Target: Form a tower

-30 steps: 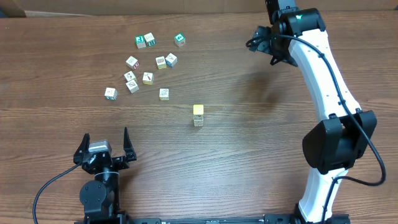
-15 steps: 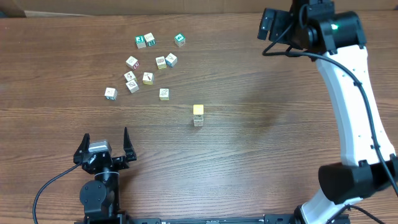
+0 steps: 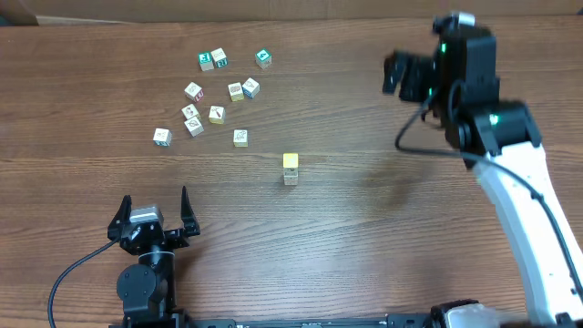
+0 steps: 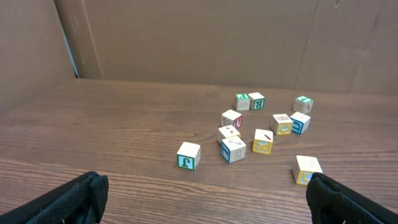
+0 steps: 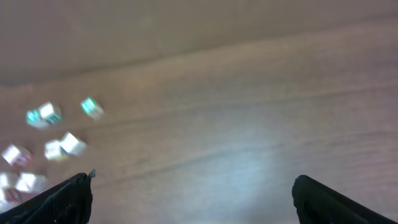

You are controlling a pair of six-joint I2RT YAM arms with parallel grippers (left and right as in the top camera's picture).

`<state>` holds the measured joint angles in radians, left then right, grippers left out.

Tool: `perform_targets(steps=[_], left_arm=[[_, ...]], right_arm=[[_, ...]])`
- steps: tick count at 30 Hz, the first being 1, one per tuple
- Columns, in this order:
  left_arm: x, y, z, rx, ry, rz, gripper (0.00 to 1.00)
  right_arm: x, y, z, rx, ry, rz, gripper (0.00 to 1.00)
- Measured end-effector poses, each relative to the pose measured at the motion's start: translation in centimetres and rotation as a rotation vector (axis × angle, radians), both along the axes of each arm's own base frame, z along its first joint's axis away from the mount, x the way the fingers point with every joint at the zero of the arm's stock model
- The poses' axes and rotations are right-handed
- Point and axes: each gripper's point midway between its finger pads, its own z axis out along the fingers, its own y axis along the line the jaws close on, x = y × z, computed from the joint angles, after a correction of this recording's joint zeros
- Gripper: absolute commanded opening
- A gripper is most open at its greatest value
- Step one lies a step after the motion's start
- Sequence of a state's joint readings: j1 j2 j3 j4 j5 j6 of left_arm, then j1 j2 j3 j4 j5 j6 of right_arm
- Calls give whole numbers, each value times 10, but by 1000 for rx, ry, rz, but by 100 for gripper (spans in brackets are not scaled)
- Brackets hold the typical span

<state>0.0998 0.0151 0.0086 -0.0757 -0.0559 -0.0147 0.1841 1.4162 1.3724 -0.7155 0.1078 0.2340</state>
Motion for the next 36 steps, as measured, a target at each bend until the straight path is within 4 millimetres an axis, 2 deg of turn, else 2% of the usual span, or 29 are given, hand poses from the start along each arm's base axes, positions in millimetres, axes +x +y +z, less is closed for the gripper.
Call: perform_targets(steps=[6,9,12,16,22,25,29,36], left_arm=[[0,0,0,0,0,0,99],[0,0,0,0,0,0,100],[0,0,0,0,0,0,100],[0,0,0,0,0,0,99],[0,0,0,0,0,0,100],[0,0,0,0,0,0,100],[0,0,0,0,0,0,99],[0,0,0,0,0,0,100]], right_arm=[[-44,-28,-48,-25,105,-46,100],[-57,-33,-53,-27,108,-55,100],[-58,-34,-41,-26,39,-47,100],[-52,-29,-15,-29,-152,11,100],[-54,-32,1,-12,-401,86,100],[-63,-37,8,-15,-542,116,100],[-85,-36,13,-32,-701,150,100],[-118,-30,18,-66,-892,187,100]])
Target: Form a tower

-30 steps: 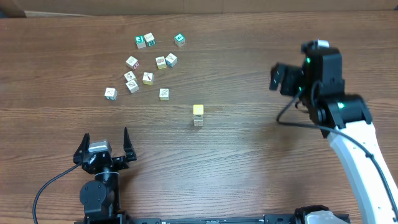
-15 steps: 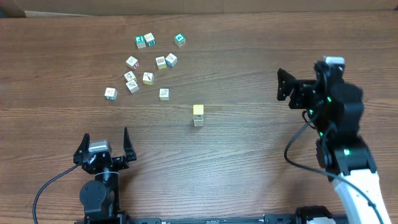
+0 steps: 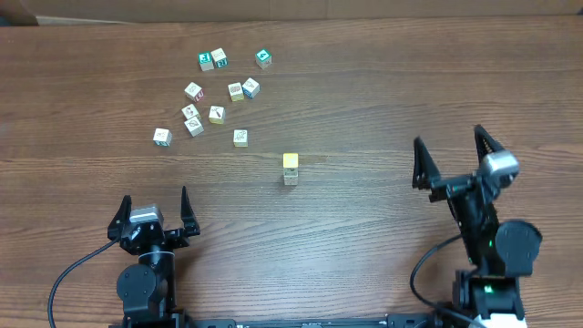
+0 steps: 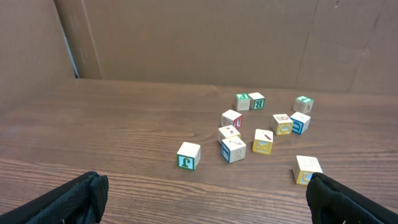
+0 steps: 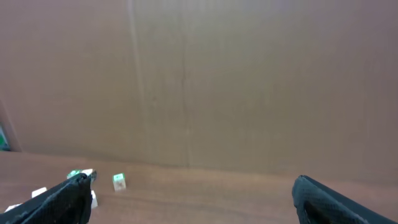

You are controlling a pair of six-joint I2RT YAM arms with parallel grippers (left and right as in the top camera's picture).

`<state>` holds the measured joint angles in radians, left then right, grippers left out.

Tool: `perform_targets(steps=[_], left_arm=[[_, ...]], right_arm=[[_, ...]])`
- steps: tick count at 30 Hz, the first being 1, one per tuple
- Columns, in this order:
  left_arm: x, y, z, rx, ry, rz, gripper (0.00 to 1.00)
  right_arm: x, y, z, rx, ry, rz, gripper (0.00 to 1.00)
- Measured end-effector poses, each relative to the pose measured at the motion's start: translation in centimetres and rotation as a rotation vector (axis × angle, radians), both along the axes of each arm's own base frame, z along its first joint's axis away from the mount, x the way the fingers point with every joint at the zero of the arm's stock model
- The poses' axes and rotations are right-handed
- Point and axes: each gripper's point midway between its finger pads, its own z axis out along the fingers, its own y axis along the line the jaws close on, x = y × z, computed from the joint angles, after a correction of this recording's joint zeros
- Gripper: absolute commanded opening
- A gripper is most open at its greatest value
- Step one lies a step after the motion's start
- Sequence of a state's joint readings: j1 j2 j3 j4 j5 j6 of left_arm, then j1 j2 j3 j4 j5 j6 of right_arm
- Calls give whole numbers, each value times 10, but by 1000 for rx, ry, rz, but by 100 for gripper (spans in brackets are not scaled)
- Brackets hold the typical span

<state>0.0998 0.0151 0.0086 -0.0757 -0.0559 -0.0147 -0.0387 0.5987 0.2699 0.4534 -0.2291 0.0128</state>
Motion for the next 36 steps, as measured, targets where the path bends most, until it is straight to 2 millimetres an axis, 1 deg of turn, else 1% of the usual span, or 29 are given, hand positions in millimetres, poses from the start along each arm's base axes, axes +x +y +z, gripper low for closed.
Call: perform_targets(steps=[3,6,8,11,15,17,26,32,36], left_arm=[[0,0,0,0,0,0,99],[0,0,0,0,0,0,100],[0,0,0,0,0,0,100],[0,0,0,0,0,0,100],[0,0,0,0,0,0,99],[0,0,0,0,0,0,100],[0,0,0,0,0,0,99],[0,0,0,0,0,0,100],[0,0,0,0,0,0,100]], right_arm=[[-11,1,12,-13,-79,1,100],[-19,0,22,-19,-124,-6,100],[-23,-1,25,-20,-136,-10,100],[-26,-2,21,-21,-120,-14,100],[-28,-2,3,-19,-48,-14,100],[-30,-2,-1,-18,-32,-14,100],[-42,-1,9,-38,-80,-19,100],[-44,-1,6,-42,-87,-21,100],[-52,-1,4,-45,-156,-23,100]])
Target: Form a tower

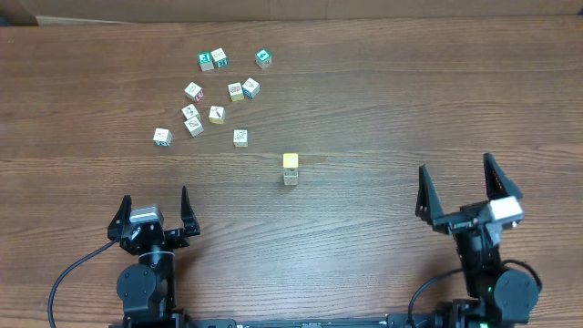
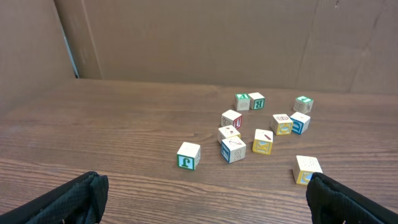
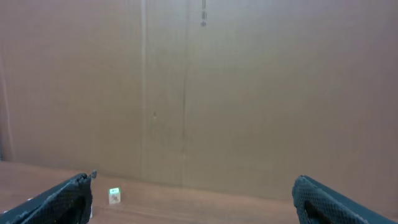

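Note:
A two-block tower stands mid-table, a yellow block on a pale one. Several loose letter blocks lie scattered at the back left; the left wrist view shows them ahead, the nearest being a yellow-sided one and a green-lettered one. My left gripper rests open at the front left, nothing between its fingers. At the front right my right gripper is open and empty, pointing at the back wall; one green-topped block shows far off in its view.
A brown cardboard wall runs along the table's far edge and up the left side. The wooden table stretches between the tower and the right arm.
My right gripper has drawn back a little further toward the front right and levelled out, still open. The left arm, the tower and the loose blocks have not moved.
My right arm was first raised high at the back right, open, with its view blurred. Then it was down at the front right, open. Now it sits slightly nearer the front edge. The two-block tower and my left gripper stayed as they were.

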You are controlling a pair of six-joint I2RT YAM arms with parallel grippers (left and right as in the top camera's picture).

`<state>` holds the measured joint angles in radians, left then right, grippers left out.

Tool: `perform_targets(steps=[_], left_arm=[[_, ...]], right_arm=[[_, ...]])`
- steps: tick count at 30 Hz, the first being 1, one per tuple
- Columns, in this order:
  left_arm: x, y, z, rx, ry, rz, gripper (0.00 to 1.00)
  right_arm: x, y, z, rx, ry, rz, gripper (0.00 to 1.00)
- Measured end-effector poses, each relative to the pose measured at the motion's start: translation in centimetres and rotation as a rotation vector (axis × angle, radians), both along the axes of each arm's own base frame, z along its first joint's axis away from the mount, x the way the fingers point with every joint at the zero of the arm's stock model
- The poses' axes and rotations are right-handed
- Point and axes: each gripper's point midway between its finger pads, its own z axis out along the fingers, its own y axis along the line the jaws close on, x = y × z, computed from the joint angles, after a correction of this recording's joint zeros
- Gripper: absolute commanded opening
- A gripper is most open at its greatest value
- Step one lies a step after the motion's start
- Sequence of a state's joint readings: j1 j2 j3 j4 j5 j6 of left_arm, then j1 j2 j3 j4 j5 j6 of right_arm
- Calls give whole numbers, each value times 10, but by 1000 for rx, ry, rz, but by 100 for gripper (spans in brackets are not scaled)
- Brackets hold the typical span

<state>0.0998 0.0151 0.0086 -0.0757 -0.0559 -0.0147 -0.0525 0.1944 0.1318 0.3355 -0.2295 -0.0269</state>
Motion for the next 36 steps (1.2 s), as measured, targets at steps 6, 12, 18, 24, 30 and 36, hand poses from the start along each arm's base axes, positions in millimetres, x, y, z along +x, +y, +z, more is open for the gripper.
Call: perform_targets(steps=[6,12,18,24,30,36], left_arm=[[0,0,0,0,0,0,100],[0,0,0,0,0,0,99],[0,0,0,0,0,0,100],[0,0,0,0,0,0,100],[0,0,0,0,0,0,99],[0,0,0,0,0,0,100]], right_arm=[[-9,0,-11,-3,-80,-1,100],[-3,0,-36,2,28,0,100],[2,0,-74,11,187,0,100],[4,0,-111,19,338,0,100],[4,0,-111,19,338,-1,100],[4,0,-111,19,338,0,100]])
